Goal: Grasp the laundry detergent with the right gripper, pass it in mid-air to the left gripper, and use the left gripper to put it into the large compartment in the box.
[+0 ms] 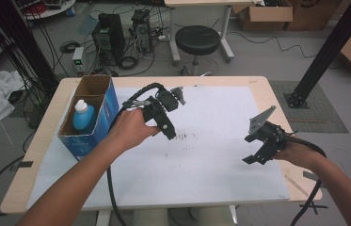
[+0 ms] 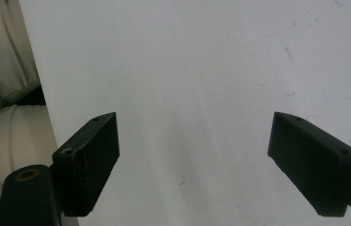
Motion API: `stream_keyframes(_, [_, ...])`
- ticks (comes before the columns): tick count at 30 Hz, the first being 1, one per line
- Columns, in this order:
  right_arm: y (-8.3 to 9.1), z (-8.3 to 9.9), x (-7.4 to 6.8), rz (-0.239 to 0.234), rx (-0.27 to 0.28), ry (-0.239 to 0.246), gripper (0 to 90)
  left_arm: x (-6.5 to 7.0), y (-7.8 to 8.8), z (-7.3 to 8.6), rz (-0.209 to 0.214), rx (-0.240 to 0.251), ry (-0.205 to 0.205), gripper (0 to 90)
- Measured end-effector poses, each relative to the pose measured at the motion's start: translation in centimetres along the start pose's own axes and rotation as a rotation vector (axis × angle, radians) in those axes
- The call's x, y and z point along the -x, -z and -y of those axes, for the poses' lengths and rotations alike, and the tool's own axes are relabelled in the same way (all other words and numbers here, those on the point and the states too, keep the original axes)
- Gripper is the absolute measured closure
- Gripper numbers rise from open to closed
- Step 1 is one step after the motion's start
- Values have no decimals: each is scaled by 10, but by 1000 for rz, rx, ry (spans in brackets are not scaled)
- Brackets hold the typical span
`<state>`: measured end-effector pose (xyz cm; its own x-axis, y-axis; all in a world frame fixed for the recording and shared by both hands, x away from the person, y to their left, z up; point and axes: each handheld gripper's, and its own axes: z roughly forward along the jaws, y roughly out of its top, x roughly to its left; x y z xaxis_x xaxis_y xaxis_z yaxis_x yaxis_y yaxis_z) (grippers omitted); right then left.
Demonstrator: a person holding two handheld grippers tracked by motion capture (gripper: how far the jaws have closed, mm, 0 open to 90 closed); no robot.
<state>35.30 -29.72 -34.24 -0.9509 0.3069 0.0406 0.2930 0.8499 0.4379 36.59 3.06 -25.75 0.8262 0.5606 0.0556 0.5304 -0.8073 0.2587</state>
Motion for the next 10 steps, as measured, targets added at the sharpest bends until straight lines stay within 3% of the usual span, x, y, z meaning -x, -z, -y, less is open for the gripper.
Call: stream_keyframes(10, [1, 0, -2, 4, 3, -2, 168, -3, 0, 2, 0, 6, 8, 201])
